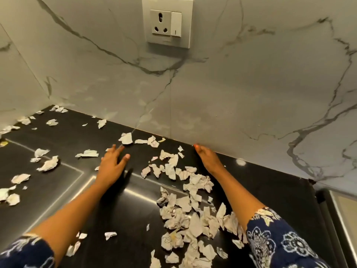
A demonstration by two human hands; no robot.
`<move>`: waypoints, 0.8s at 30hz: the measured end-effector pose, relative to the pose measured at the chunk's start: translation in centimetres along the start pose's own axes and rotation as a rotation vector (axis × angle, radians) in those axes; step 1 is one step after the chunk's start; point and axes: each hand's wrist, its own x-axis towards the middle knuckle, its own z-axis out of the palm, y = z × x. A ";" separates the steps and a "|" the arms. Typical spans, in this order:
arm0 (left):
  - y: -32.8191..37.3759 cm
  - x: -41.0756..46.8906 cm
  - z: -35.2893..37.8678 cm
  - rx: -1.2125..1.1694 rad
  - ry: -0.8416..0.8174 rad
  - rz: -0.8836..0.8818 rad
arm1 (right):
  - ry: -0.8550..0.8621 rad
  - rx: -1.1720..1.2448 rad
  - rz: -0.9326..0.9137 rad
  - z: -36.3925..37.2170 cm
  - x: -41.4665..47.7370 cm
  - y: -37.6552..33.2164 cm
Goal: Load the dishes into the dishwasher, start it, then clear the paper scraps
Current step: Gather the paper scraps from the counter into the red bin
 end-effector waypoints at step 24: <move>4.3 -1.7 3.9 -0.265 0.002 0.139 | -0.345 -0.488 -0.134 -0.9 -5.1 1.9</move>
